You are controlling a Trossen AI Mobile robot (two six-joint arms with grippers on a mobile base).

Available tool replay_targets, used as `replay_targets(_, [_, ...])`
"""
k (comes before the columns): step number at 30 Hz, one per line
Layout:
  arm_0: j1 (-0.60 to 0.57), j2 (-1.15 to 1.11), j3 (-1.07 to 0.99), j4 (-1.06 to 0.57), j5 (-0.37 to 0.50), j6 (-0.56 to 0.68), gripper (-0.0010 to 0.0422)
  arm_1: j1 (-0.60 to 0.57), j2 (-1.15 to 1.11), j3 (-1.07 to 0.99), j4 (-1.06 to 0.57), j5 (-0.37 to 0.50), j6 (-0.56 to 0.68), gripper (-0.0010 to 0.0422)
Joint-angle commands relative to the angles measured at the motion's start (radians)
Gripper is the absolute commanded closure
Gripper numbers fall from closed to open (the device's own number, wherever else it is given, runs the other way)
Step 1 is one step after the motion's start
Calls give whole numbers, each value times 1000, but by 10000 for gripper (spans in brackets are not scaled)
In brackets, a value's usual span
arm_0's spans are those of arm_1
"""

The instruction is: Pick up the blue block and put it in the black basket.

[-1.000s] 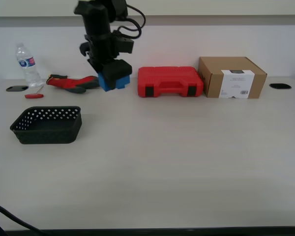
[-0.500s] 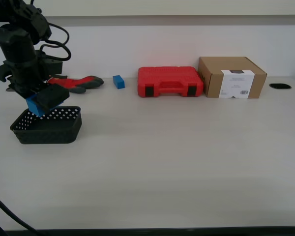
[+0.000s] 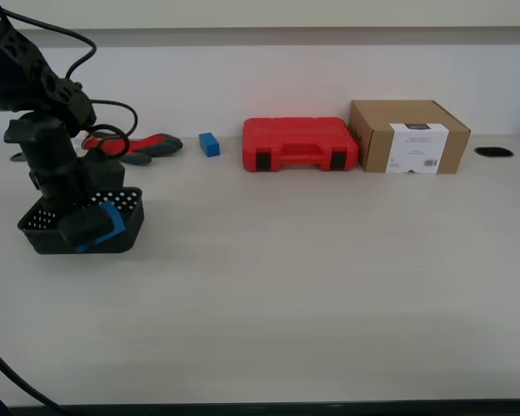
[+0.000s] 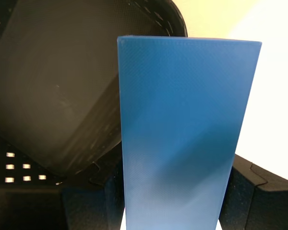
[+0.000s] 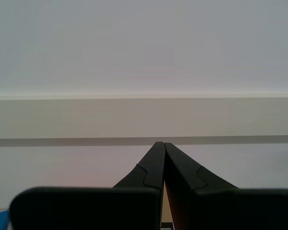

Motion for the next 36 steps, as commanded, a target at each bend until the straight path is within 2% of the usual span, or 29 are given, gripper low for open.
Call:
replay_targets(1, [0,0,1,3,0,0,413,0,-15,0,-3,-15,10,414])
replay_targets(5, [0,0,1,3,0,0,413,-6,-121,0,-148,-21,-10,414])
replay_targets(7, [0,0,1,3,0,0,413,-19,-192,0,-233,-21,-71,414])
replay_targets(9, [0,0,1,3,0,0,413,-40,-273,-13,-266,16,-84,414])
replay_targets(11, [0,0,1,4,0,0,413,-49,-332,-46,-259,97,-134,414])
replay_targets(13, [0,0,1,2,0,0,413,-56,-357,-95,-259,106,-150,413])
replay_targets(16, [0,0,1,3,0,0,413,-66,-358,-188,-151,86,-159,413])
replay_targets(19, [0,0,1,3,0,0,413,-62,-359,-187,-4,-8,-167,413])
replay_targets(20, [0,0,1,3,0,0,413,-60,-359,-167,10,6,-149,413])
replay_targets(21, [0,0,1,3,0,0,413,-57,-359,-134,50,70,-100,413])
replay_targets(23, [0,0,1,3,0,0,413,-45,-316,-73,120,81,-74,413])
replay_targets(26, [0,0,1,0,0,0,413,-2,-140,93,8,79,-55,413])
replay_targets(28, [0,0,1,-2,0,0,413,3,-25,169,-61,26,-38,413])
replay_targets(30, [0,0,1,-1,0,0,413,2,54,219,-79,-71,-32,413])
replay_targets(32, [0,0,1,-1,0,0,413,3,97,252,-96,-79,-18,413])
replay_targets(36, [0,0,1,-1,0,0,413,9,90,261,-55,-81,-124,412])
